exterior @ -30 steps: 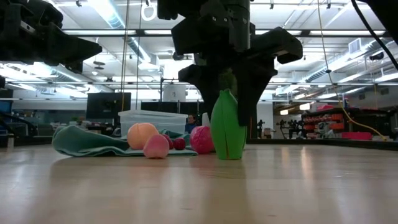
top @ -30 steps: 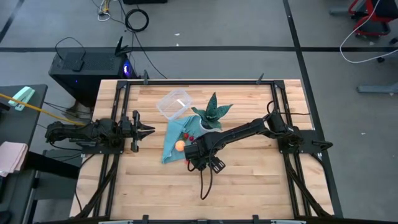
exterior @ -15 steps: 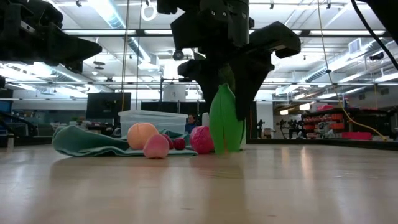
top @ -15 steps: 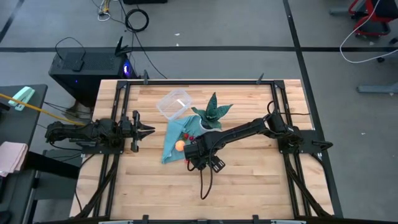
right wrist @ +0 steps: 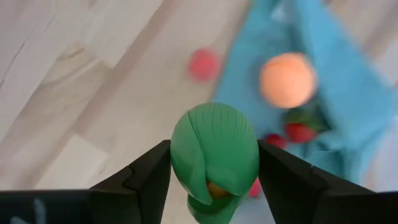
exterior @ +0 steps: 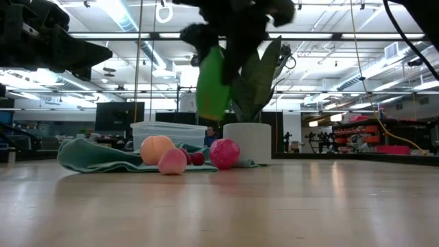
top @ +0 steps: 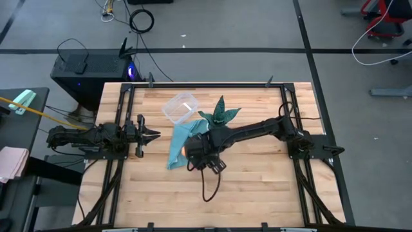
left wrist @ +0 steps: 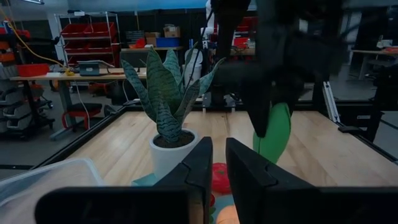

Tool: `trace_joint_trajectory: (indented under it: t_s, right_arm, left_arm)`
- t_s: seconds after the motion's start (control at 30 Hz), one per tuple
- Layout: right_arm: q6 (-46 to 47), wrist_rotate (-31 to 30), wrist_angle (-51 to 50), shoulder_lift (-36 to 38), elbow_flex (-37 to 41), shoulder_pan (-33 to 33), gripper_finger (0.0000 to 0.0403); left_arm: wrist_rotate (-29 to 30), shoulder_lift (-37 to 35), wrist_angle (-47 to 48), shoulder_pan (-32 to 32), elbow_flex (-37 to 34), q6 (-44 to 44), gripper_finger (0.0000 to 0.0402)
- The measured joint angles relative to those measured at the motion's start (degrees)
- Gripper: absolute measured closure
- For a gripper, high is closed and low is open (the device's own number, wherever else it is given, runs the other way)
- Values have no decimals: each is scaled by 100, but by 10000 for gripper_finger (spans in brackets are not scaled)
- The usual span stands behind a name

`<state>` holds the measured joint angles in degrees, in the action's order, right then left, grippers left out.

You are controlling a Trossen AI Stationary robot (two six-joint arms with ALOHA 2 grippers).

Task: Pick and placing Produce into tupperware
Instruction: Put the corn into the transparent bin

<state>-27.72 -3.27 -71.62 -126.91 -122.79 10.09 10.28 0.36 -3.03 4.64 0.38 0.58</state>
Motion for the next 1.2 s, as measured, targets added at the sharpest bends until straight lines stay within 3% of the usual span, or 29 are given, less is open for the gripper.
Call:
trace_joint_trajectory:
  t_s: [0.3, 0.87, 1.2]
  right_arm:
    - [-143, -28, -77, 0, -1209, -397, 177]
    - [-387, -114, 1230, 361, -1221, -1256, 178]
    - [-110, 130, 2030, 350, -1221, -2159, 177]
  left_arm:
    - [0, 0, 0, 0, 0, 0, 342]
    - [-1, 0, 24, 0, 0, 4, 342]
    - [0, 1, 27, -2, 0, 9, 350]
